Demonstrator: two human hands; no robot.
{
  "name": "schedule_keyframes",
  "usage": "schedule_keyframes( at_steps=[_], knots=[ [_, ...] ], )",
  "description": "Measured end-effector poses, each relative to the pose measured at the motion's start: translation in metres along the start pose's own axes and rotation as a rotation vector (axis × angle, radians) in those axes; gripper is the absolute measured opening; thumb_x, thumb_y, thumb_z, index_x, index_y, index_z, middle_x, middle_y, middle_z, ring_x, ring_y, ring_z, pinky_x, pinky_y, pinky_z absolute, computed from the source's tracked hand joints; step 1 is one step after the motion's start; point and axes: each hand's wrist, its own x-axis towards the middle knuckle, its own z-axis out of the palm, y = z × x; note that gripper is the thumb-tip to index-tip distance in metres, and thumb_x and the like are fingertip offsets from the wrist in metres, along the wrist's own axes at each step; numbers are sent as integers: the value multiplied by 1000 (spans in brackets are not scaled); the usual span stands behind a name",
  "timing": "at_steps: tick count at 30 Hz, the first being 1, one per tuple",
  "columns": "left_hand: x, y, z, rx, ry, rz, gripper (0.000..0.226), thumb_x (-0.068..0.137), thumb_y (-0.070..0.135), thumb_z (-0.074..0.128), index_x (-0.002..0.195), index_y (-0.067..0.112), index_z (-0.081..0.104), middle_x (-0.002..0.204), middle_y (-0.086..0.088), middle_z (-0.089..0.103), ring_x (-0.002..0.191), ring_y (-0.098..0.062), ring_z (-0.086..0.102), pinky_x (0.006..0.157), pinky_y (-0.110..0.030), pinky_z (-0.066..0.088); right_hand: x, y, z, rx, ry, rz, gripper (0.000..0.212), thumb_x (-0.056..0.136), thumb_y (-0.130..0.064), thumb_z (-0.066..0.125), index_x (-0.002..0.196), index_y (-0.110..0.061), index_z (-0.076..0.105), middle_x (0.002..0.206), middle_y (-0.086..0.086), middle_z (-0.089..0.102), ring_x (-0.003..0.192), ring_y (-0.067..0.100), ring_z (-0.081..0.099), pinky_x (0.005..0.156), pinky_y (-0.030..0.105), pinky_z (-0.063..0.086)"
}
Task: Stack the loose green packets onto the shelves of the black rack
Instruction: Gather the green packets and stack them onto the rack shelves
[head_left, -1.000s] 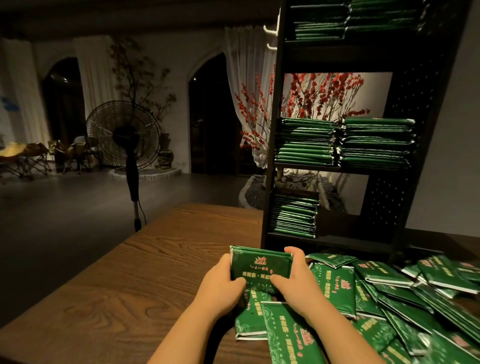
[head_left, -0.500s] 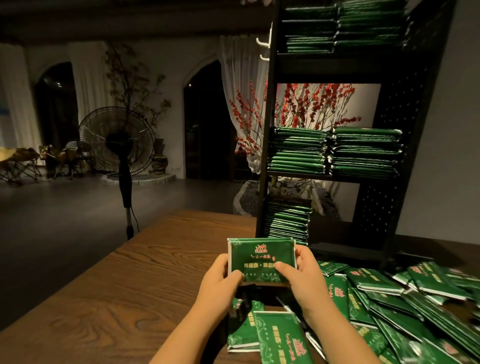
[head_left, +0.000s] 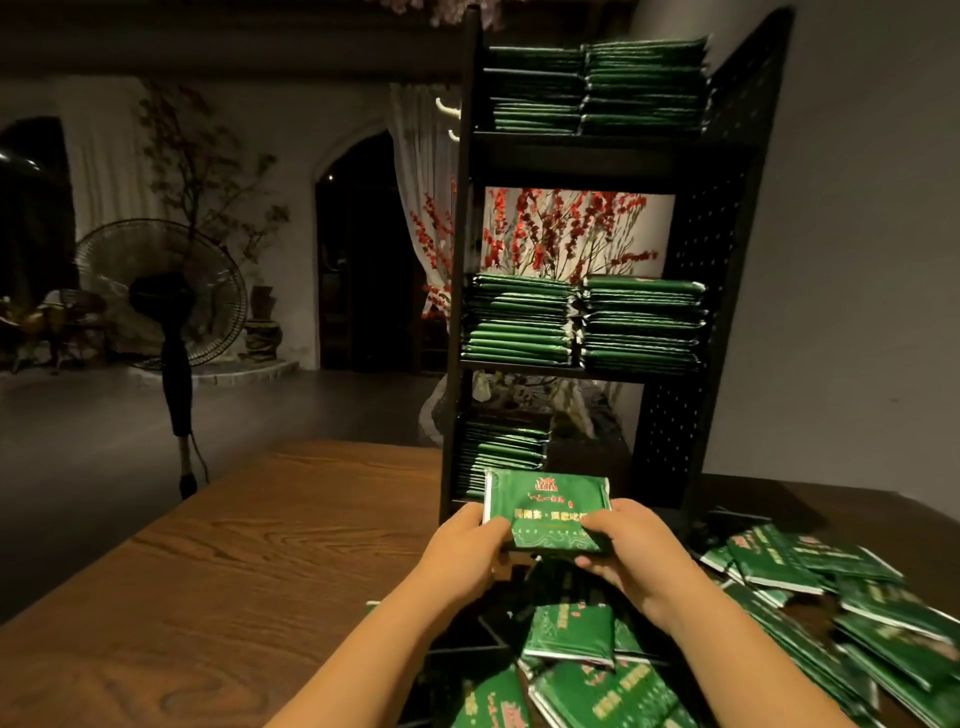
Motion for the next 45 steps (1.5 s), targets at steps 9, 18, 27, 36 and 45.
schedule_keyframes(
  at_steps=[9,18,27,36,45],
  knots=[
    [19,-3,11,-390,75,-343,25,88,19,49,65,15,41,56,0,38,42,-12,31,45,-20,23,14,1,8,-104,8,157,21,95,-16,61,108,-3,51,74,8,40,50,13,42,37,20,31],
    [35,-11,6,-492,248,-242,16,83,26,54,87,11,49,61,-3,45,45,-14,37,43,-22,28,28,0,27,-32,-20,180,14,92,-12,58,101,-10,48,83,10,40,51,14,39,39,20,24],
    [37,-14,2,-673,248,-279,7,90,17,50,88,12,54,56,0,45,43,-9,38,41,-18,30,41,-1,36,-21,-26,205,15,91,-13,61,100,-11,49,92,11,46,54,14,41,38,19,27],
    [43,-15,-2,-855,278,-331,17,93,10,57,77,10,53,56,-1,45,39,-7,35,32,-12,28,46,1,45,443,34,228,22,90,-5,67,108,3,58,108,21,54,79,27,56,45,26,50],
    [47,-13,-1,-938,278,-360,25,90,21,71,75,3,62,45,0,51,31,-5,43,32,-12,37,43,6,49,669,120,188,28,91,13,55,120,14,53,88,18,47,79,28,56,92,42,52]
  ],
)
